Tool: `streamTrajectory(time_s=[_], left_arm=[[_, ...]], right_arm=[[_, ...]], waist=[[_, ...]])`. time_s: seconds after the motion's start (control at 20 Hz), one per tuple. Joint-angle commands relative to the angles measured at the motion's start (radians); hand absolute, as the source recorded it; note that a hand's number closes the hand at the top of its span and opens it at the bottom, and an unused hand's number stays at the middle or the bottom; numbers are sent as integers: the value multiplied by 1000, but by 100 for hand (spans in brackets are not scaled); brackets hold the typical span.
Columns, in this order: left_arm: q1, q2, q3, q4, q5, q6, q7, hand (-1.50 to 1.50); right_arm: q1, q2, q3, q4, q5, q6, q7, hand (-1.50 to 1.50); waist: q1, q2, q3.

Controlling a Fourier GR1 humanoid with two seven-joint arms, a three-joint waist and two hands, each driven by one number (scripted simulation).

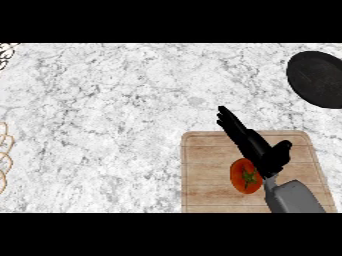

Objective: Pick the tomato from the cutting board and place it in the pan

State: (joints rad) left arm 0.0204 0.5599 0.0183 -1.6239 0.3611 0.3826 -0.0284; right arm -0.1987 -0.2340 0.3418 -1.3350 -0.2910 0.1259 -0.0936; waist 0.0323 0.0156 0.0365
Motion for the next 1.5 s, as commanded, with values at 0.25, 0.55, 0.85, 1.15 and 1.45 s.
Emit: streamTrajectory(time_s=[0.25, 0.55, 0.85, 1.15, 1.45], left_arm=[[-87, 68, -220, -32, -85, -177, 95, 0], [-71, 5, -308, -54, -89, -184, 150, 0], [-163, -57, -320, 1, -129, -203, 180, 0], [-164, -73, -322, 11, -136, -195, 187, 0], [-219, -90, -341, 33, -152, -220, 183, 0]], right_arm=[[-99, -165, -246, 20, 32, -207, 127, -150], [70, -175, -184, 15, 391, -611, 65, -150], [232, -236, -56, -216, 526, -577, 277, -150], [160, -392, 30, -380, 677, -401, 675, -150], [-20, -447, 111, -405, 561, -19, 964, -150]], waist=[[-105, -13, -37], [-89, -23, -36], [-49, -18, -38], [-38, -20, -41], [-5, -11, -42]])
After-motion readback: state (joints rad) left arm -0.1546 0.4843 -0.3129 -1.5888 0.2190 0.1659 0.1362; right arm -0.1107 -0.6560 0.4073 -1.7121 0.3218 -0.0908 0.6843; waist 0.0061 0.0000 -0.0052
